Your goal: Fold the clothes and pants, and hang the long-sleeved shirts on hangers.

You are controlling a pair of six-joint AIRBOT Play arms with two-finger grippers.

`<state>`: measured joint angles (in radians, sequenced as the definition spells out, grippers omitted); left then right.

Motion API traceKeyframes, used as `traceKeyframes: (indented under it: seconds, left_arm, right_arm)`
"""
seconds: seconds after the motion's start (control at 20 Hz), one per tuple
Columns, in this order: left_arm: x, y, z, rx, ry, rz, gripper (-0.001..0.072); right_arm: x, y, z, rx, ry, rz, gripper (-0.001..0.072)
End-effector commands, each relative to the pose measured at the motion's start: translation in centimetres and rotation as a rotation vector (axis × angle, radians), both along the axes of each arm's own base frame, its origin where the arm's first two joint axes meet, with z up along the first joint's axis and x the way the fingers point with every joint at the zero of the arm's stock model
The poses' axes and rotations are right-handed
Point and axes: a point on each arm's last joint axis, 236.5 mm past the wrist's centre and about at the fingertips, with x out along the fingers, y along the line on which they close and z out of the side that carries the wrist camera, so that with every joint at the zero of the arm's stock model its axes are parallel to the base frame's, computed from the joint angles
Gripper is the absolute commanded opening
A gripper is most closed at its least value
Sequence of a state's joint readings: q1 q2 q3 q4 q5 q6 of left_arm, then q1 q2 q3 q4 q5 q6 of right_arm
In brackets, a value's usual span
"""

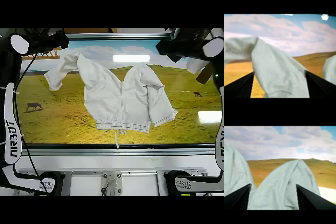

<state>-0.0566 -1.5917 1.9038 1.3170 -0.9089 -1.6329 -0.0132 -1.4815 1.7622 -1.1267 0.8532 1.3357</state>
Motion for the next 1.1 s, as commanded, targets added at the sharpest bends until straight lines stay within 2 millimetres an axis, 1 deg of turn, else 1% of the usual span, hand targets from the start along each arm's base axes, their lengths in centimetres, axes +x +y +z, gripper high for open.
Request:
traceKeyframes:
  seconds: [0.0, 0.05, 0.1, 0.15, 0.25, 0.3, 0.35, 0.45, 0.5, 0.6, 0.75, 0.8, 0.9, 0.95, 1.0, 1.05]
  left_arm:
    - [-3.1, 2.0, -5.9, 0.010, 0.282, 0.001, 0.0720]
    - [-5.2, 2.0, -8.3, 0.015, 0.375, -0.009, 0.0720]
    - [-7.3, 1.7, -11.0, 0.013, 0.468, -0.020, 0.0720]
    - [-9.7, 1.0, -13.9, 0.005, 0.558, -0.038, 0.0720]
    - [-15.3, -1.9, -19.8, -0.044, 0.739, -0.090, 0.0720]
    - [-18.3, -3.6, -22.7, -0.082, 0.820, -0.114, 0.0720]
    - [-20.8, -5.3, -25.0, -0.122, 0.872, -0.137, 0.0720]
    - [-24.7, -8.8, -28.5, -0.223, 0.932, -0.166, 0.0720]
    - [-26.0, -10.3, -29.6, -0.265, 0.942, -0.181, 0.0720]
    - [-26.9, -12.4, -30.7, -0.318, 0.932, -0.179, 0.0720]
    - [-26.3, -14.4, -30.8, -0.321, 0.872, -0.181, 0.0720]
    - [-26.3, -15.0, -30.8, -0.315, 0.856, -0.189, 0.0720]
    - [-26.0, -15.5, -31.2, -0.305, 0.834, -0.187, 0.0720]
    - [-26.0, -15.5, -31.6, -0.306, 0.844, -0.178, 0.0647]
    - [-26.1, -15.4, -31.9, -0.307, 0.856, -0.172, 0.0416]
    - [-26.1, -15.4, -32.0, -0.306, 0.860, -0.172, 0.0167]
  right_arm:
    - [-2.8, -3.6, 1.3, -0.021, 0.047, -0.032, 0.0605]
    - [-4.7, -4.4, 0.7, -0.028, 0.096, -0.031, 0.0597]
    - [-6.7, -4.7, -0.2, -0.029, 0.147, -0.030, 0.0586]
    - [-8.6, -4.8, -1.3, -0.028, 0.193, -0.025, 0.0586]
    - [-12.3, -4.1, -3.9, -0.023, 0.276, -0.011, 0.0586]
    - [-13.9, -3.6, -5.1, -0.015, 0.304, -0.003, 0.0586]
    - [-15.5, -3.3, -6.2, -0.005, 0.328, 0.000, 0.0586]
    - [-17.9, -2.9, -8.0, 0.000, 0.364, 0.001, 0.0586]
    - [-18.8, -2.8, -8.7, 0.002, 0.377, 0.001, 0.0586]
    - [-20.3, -2.6, -9.8, 0.007, 0.397, 0.000, 0.0586]
    - [-21.9, -2.5, -11.8, 0.015, 0.440, -0.004, 0.0587]
    - [-22.4, -2.4, -13.0, 0.034, 0.475, -0.018, 0.0587]
    - [-23.6, -2.2, -16.0, 0.078, 0.566, -0.050, 0.0587]
    - [-24.4, -2.1, -17.9, 0.100, 0.625, -0.067, 0.0588]
    - [-25.2, -2.1, -19.7, 0.122, 0.681, -0.087, 0.0588]
    - [-26.1, -2.1, -21.8, 0.150, 0.746, -0.117, 0.0590]
